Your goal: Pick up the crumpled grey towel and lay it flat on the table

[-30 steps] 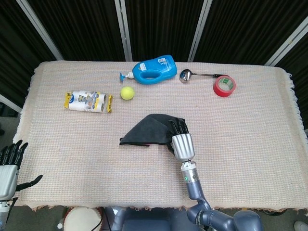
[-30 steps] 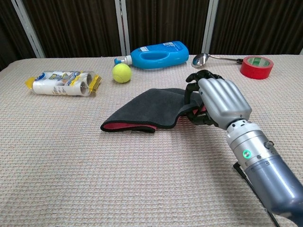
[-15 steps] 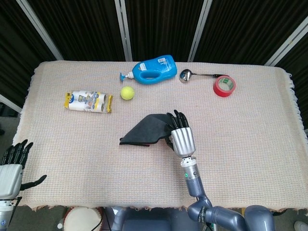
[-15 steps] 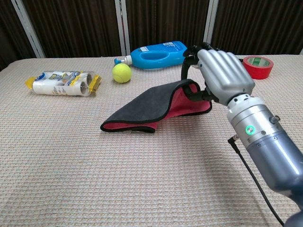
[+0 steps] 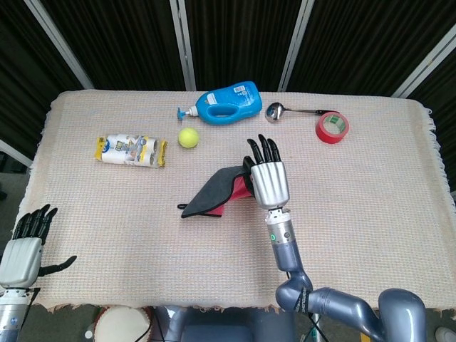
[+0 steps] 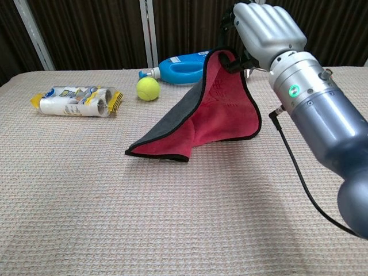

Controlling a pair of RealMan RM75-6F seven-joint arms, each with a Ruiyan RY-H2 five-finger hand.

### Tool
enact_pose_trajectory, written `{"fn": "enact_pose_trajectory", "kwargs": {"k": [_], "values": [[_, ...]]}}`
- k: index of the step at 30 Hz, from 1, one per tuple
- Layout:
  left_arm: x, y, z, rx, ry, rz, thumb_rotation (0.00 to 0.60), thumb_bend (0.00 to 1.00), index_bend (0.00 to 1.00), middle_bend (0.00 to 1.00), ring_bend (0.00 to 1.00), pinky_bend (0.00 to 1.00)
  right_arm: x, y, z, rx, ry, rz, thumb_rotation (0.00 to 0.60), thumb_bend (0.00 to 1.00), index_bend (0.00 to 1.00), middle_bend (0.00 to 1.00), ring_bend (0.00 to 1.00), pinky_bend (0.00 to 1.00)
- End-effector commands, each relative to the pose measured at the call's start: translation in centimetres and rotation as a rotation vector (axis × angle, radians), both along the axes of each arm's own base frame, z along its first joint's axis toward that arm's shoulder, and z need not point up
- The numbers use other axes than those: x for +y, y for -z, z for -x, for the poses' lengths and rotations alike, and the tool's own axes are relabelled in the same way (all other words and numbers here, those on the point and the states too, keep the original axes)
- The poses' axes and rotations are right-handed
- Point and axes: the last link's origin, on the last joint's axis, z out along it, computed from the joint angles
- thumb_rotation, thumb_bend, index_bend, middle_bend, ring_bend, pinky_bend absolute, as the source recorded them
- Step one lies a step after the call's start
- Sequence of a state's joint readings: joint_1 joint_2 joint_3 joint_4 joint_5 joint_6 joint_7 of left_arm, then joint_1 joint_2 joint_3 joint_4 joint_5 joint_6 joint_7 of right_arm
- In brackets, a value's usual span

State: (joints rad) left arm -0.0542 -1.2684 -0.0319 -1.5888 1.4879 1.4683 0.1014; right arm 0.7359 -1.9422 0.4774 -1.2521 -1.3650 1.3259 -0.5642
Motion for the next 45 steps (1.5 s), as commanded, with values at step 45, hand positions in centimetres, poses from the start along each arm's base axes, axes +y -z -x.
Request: {"fn": "enact_pose_trajectory", "kwargs": {"k": [45], "values": [[9.5, 12.6, -16.4, -0.32, 0.086, 0.101, 0.6, 0.0, 0.0, 0.0, 0.0, 0.0, -1.3, -2.9, -7.4, 0.043, -0.018, 0.077, 0.6, 0.58, 0.63, 0.24, 0.12, 0.16]]}}
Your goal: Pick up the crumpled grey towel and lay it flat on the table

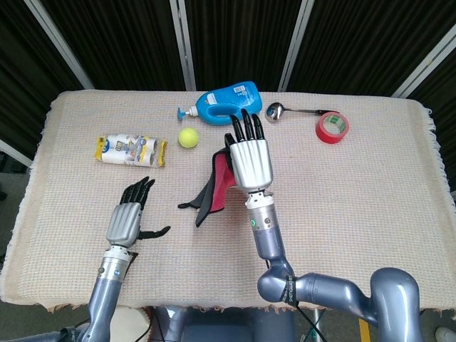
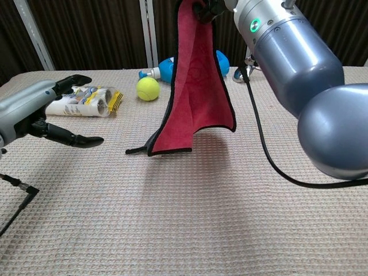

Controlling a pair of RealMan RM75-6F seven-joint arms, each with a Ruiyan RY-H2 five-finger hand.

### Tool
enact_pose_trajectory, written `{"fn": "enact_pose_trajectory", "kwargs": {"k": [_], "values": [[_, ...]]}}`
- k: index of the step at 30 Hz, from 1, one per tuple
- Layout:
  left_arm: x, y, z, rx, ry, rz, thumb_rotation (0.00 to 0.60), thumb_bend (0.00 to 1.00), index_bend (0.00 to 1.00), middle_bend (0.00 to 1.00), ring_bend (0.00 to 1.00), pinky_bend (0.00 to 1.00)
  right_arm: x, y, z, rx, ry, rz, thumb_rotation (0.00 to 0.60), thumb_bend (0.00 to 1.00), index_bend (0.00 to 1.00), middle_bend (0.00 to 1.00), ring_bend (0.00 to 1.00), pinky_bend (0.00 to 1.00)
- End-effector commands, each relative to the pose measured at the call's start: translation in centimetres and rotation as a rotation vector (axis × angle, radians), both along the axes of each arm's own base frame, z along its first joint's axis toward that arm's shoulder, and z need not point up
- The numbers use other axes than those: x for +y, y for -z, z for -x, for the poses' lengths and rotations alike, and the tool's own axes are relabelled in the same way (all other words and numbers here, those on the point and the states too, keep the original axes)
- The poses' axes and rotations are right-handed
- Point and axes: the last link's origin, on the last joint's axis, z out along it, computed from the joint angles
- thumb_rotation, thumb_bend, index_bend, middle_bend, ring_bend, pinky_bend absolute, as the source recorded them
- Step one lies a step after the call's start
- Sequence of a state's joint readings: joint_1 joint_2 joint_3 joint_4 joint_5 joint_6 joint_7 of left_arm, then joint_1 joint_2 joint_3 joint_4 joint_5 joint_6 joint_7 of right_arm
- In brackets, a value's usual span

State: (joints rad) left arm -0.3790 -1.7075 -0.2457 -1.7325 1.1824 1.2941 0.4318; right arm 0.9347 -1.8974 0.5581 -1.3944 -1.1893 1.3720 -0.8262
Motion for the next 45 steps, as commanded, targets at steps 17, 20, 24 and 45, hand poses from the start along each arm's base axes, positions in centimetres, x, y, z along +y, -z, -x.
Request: {"fn": "enact_pose_trajectory", "kwargs": {"k": [17, 20, 24, 45], "values": [[0.4, 5.5, -4.5, -0.068, -0.006, 0.031, 0.6, 0.0, 0.0, 0.0, 0.0, 0.0, 0.2, -0.1, -0.1, -0.003, 0.001, 0.013, 0.6, 0.58, 0.63, 0.25, 0.12, 0.16], [0.4, 6.0, -5.2, -0.071, 0.001, 0.031, 0.6, 0.0, 0.0, 0.0, 0.0, 0.0, 0.3, -0.3, -0.2, -0.002, -0.002, 0.016, 0.6, 0.58, 0.63, 0.25, 0.12, 0.16], [0.6, 6.4, -5.7, -0.063, 0.008, 0.022, 0.6, 0.0, 0.0, 0.0, 0.0, 0.0, 0.5, -0.5, -0.2, -0.005, -0.003, 0.019, 0.6, 0.58, 0.63, 0.25, 0.12, 0.16], [0.4, 7.6, -8.0, -0.129, 0.038, 0.057, 0.6, 0.0, 0.0, 0.0, 0.0, 0.0, 0.7, -0.9, -0.1, -0.001, -0.008, 0.02, 0.6, 0.58, 0.63, 0.25, 0.12, 0.16]]}}
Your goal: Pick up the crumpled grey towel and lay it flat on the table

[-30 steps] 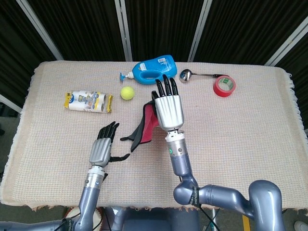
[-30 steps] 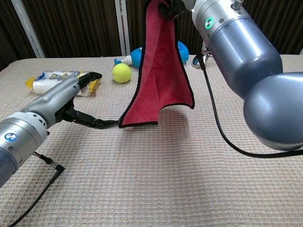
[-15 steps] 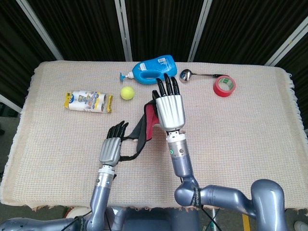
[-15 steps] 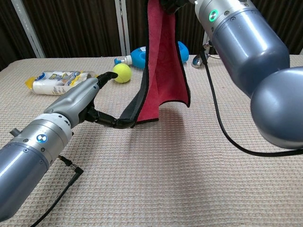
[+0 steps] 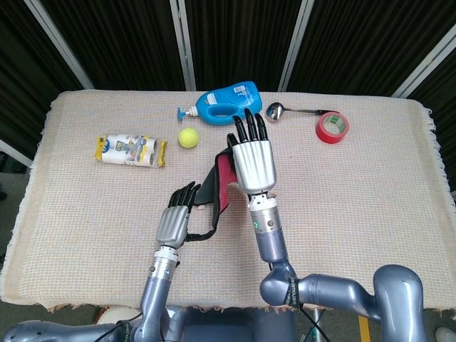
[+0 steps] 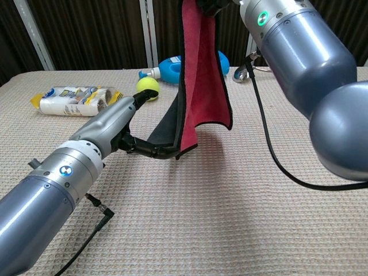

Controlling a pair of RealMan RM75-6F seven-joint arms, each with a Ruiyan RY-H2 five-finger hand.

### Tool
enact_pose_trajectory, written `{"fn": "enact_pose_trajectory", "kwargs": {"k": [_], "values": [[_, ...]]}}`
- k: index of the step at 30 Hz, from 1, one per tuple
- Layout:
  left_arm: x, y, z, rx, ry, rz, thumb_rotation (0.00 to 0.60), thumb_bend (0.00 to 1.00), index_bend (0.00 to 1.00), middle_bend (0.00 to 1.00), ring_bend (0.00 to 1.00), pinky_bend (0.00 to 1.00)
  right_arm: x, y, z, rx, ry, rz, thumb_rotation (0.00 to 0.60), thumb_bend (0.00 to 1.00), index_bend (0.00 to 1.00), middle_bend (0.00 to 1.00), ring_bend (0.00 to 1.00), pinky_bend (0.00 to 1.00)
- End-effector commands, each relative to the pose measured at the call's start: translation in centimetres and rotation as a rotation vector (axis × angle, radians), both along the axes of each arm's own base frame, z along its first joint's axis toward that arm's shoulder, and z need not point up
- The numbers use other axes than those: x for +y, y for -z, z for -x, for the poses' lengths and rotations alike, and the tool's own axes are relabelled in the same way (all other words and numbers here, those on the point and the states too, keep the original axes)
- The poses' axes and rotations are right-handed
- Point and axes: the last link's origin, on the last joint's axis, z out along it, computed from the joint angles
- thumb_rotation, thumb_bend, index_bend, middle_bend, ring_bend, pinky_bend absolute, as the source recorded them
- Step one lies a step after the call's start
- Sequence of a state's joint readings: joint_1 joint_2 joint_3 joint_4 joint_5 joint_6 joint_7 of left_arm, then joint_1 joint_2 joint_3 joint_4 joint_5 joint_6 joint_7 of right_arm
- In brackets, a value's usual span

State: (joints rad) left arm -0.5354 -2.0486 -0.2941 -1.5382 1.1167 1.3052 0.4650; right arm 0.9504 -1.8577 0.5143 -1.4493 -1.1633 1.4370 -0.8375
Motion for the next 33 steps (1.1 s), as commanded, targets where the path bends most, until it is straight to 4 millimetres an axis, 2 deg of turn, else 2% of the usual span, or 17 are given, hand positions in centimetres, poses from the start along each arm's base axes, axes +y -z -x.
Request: {"fn": "enact_pose_trajectory", "kwargs": {"k": [1, 9, 18, 33], "values": [[-0.1, 0.0, -0.4, -0.009, 0.006, 0.002, 0.6, 0.0, 0.0, 0.0, 0.0, 0.0, 0.0, 0.0, 0.0, -0.001, 0.0, 0.0, 0.6, 0.58, 0.63, 0.25, 0.12, 0.16], [-0.4, 0.4, -0.6, -0.01, 0.006, 0.014, 0.6, 0.0, 0.0, 0.0, 0.0, 0.0, 0.0, 0.0, 0.2, -0.001, 0.003, 0.0, 0.6, 0.58, 0.63, 0.25, 0.12, 0.16], [1.2, 0.9, -0.3, 0.025, -0.015, -0.031, 0.6, 0.02, 0.0, 0.0, 0.0, 0.0, 0.2, -0.2, 0.1, 0.0, -0.007, 0.0, 0.6, 0.58, 0.63, 0.25, 0.12, 0.16], [3.5, -0.7, 2.3, 0.071, -0.049, -0.087, 0.6, 0.08, 0.0, 0.0, 0.0, 0.0, 0.1, -0.4, 0.4, 0.0, 0.004, 0.002, 0.6, 0.58, 0.63, 0.25, 0.12, 0.16]]}}
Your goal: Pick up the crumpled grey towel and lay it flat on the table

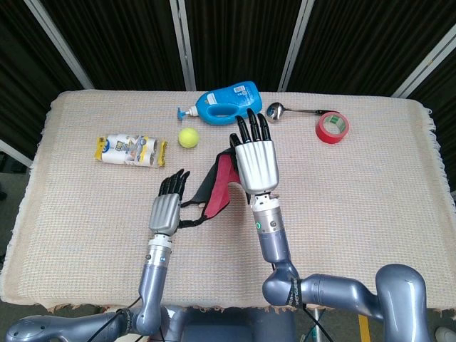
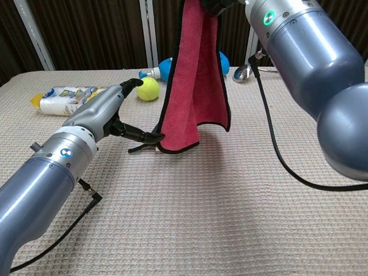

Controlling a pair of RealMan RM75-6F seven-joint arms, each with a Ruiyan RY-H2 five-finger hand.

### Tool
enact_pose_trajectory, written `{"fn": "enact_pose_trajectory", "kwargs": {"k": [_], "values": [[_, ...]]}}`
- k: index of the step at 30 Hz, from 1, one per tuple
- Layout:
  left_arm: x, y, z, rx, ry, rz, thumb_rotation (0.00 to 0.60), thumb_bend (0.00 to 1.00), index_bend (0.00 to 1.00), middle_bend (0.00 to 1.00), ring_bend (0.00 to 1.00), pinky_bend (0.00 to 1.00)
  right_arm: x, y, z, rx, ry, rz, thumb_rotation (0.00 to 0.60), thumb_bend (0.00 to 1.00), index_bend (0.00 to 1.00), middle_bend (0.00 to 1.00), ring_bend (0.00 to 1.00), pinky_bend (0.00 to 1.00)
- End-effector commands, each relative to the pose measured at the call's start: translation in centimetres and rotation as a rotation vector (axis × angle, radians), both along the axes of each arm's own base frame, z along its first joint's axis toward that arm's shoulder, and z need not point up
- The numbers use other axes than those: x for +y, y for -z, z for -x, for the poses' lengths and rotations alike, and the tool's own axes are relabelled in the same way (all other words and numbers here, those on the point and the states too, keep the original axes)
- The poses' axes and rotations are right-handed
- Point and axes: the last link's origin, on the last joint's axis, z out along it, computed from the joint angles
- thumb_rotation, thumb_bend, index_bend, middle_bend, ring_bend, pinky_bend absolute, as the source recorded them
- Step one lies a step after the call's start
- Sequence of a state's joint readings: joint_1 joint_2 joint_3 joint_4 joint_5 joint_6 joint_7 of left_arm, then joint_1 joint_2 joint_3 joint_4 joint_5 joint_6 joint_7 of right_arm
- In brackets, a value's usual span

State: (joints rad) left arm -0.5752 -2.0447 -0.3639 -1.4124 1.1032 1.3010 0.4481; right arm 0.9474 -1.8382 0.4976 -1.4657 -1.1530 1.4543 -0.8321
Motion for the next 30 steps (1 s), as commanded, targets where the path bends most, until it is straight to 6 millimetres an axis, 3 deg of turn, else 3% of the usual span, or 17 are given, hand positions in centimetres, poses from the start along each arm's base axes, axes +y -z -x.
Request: {"fn": "enact_pose_trajectory", "kwargs": {"k": [1, 9, 13, 16, 21, 30], "values": [[0.4, 0.0, 0.5, 0.007, -0.013, 0.006, 0.6, 0.08, 0.0, 0.0, 0.0, 0.0, 0.1, 0.0, -0.1, 0.001, -0.002, 0.0, 0.6, 0.58, 0.63, 0.25, 0.12, 0.16], [0.9, 0.5, 0.7, -0.004, -0.03, 0.034, 0.6, 0.1, 0.02, 0.0, 0.0, 0.0, 0.3, 0.2, -0.2, 0.006, -0.006, -0.004, 0.6, 0.58, 0.63, 0.25, 0.12, 0.16], [1.1, 0.8, 0.4, -0.012, -0.031, 0.05, 0.6, 0.12, 0.24, 0.0, 0.0, 0.0, 0.4, 0.3, -0.2, 0.009, -0.008, -0.005, 0.6, 0.58, 0.63, 0.25, 0.12, 0.16], [1.3, 1.0, 0.2, -0.007, -0.026, 0.064, 0.6, 0.14, 0.35, 0.0, 0.0, 0.0, 0.3, 0.2, -0.2, 0.007, -0.007, -0.004, 0.6, 0.58, 0.63, 0.25, 0.12, 0.16], [1.4, 1.5, -0.3, -0.008, -0.018, 0.104, 0.6, 0.15, 0.41, 0.0, 0.0, 0.0, 0.4, 0.2, -0.2, 0.007, -0.005, -0.006, 0.6, 0.58, 0.63, 0.25, 0.12, 0.16], [1.2, 2.1, -1.4, -0.013, 0.004, 0.13, 0.6, 0.28, 0.58, 0.01, 0.0, 0.0, 0.4, 0.0, 0.0, 0.003, -0.004, -0.003, 0.6, 0.58, 0.63, 0.25, 0.12, 0.16]]}}
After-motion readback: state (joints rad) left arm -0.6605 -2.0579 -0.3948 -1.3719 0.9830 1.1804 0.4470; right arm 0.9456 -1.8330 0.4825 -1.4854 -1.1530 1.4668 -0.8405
